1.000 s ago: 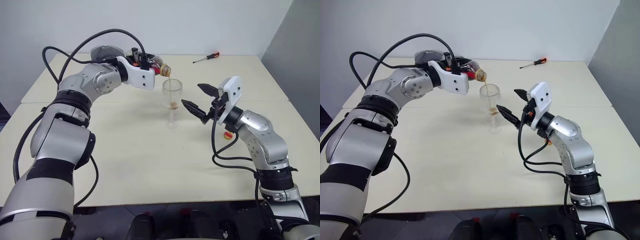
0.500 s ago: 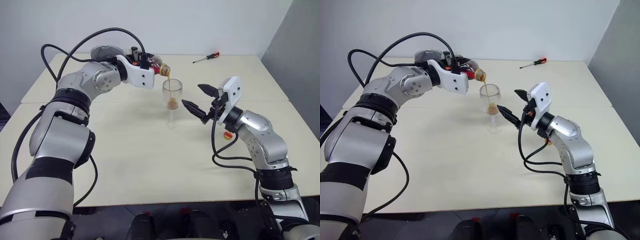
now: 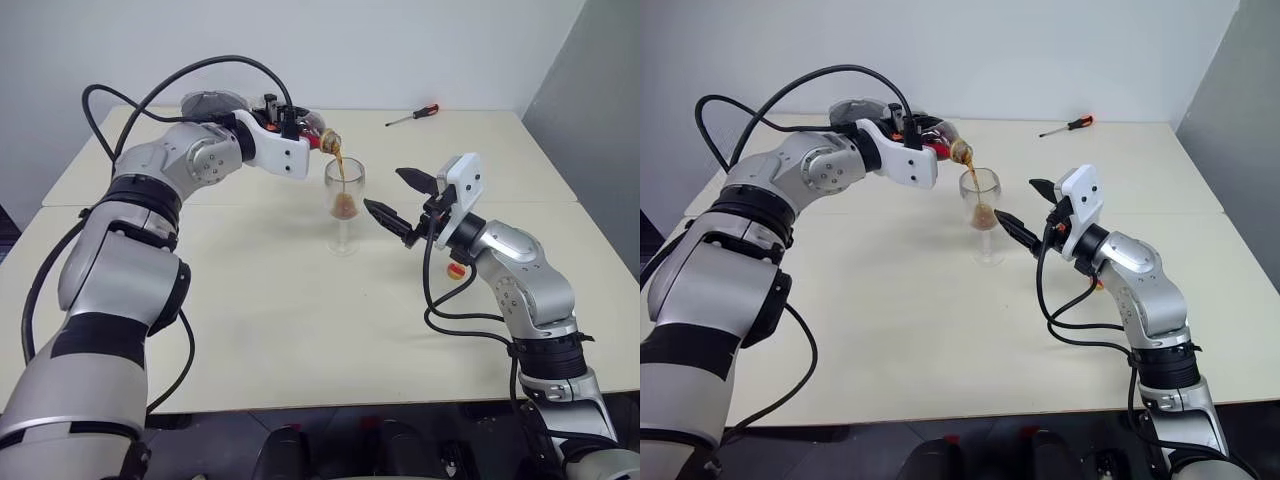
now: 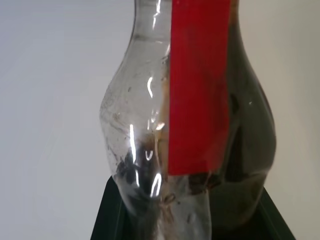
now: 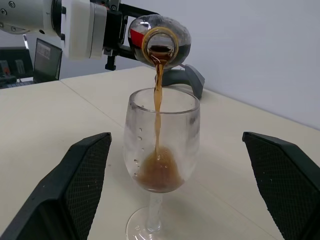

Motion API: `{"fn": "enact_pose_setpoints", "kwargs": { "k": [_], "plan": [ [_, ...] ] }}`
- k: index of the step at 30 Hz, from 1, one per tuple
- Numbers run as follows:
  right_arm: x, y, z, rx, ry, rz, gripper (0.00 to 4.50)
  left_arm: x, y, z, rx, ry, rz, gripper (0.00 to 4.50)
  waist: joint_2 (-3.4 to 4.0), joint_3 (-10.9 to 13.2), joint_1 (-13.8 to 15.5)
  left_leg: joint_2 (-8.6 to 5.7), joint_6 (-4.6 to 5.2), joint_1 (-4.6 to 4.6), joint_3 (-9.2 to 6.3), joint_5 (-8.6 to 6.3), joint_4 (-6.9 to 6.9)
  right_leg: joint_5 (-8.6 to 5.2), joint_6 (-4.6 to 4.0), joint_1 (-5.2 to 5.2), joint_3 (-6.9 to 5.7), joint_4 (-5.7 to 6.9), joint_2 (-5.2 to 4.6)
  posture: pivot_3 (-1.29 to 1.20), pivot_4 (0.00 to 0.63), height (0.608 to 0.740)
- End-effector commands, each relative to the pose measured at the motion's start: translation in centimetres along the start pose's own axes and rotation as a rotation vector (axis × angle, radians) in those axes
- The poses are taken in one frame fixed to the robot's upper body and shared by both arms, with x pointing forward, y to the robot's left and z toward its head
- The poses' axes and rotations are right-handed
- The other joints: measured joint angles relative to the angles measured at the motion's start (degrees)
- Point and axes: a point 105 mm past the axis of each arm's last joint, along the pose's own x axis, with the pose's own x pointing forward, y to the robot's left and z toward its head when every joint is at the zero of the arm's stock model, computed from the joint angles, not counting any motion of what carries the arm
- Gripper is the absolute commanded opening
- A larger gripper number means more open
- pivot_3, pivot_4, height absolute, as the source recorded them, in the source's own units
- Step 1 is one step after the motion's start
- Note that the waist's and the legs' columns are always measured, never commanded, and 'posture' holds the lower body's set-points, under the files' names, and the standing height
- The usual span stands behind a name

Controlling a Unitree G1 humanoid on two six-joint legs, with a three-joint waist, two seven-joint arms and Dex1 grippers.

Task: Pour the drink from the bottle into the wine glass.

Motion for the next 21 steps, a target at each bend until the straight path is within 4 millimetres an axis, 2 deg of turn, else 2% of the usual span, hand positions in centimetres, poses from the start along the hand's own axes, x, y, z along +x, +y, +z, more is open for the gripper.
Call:
{"fn": "enact_pose_setpoints", "kwargs": {
  "k": [1,21],
  "plan": [
    [0.09,-0.12,1.59,-0.042,-0.059,-0.007,4.50,-0.30,2.91,-0.03,0.043,-0.001,0.076,1.04,0.00,0.0,0.0,0.00,0.00,0.01,0.00,0.00,0.00,0.00,0.00,0.00,0.01,0.00,0.00,0.00,0.150,0.740],
    [0.04,0.18,1.50,-0.045,-0.062,0.003,4.50,-0.31,3.12,0.19,0.072,-0.013,0.077,1.04,0.00,0.0,0.0,0.00,0.00,0.02,0.06,0.00,0.00,0.00,0.01,-0.02,0.03,0.02,0.00,0.00,0.150,0.740]
  ]
}}
